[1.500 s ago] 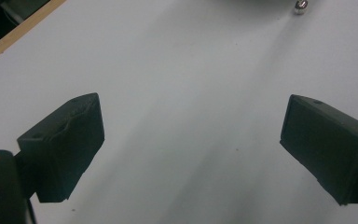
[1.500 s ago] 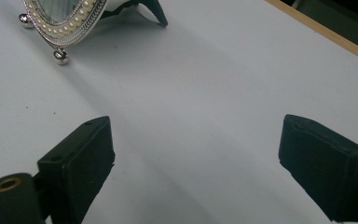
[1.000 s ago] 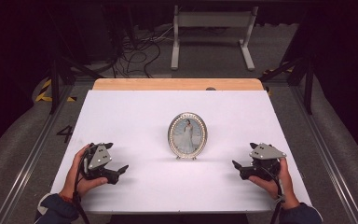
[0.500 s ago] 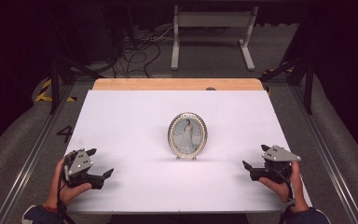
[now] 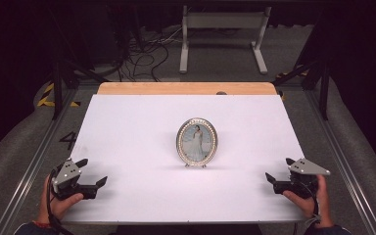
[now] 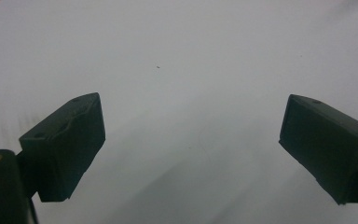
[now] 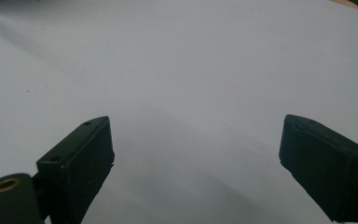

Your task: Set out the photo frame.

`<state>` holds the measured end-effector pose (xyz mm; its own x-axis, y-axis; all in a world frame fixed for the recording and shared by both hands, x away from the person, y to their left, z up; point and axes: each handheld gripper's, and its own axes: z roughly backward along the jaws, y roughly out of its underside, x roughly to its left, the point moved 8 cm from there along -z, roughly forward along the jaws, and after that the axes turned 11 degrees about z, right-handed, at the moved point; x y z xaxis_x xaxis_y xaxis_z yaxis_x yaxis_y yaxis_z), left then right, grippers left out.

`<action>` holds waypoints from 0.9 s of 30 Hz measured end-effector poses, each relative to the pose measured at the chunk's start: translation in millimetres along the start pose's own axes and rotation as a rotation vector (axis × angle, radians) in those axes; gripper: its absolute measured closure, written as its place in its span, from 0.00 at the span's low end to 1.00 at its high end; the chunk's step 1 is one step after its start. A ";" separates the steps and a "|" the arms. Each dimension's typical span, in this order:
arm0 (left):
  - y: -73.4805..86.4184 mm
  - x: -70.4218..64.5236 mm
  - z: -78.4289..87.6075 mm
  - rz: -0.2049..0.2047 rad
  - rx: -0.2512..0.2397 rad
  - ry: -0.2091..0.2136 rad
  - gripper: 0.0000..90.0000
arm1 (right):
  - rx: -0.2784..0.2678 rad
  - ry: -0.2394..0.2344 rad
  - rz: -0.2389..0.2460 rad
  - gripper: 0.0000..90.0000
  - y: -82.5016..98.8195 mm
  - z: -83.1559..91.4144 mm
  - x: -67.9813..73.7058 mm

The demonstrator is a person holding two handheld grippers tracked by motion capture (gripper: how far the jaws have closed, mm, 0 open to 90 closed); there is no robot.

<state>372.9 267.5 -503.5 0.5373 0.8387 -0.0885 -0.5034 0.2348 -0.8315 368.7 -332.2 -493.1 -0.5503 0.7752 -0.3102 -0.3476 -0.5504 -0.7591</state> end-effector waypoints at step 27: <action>-0.1 -10.3 0.4 -0.022 0.001 0.020 0.09 | -0.034 -0.015 0.014 0.11 -2.6 0.0 7.0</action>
<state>367.1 259.0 -502.3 0.5618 0.8233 -0.0815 -0.4922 0.2535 -0.8327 365.7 -325.3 -493.3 -0.5663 0.7625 -0.3128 -0.3136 -0.5503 -0.7739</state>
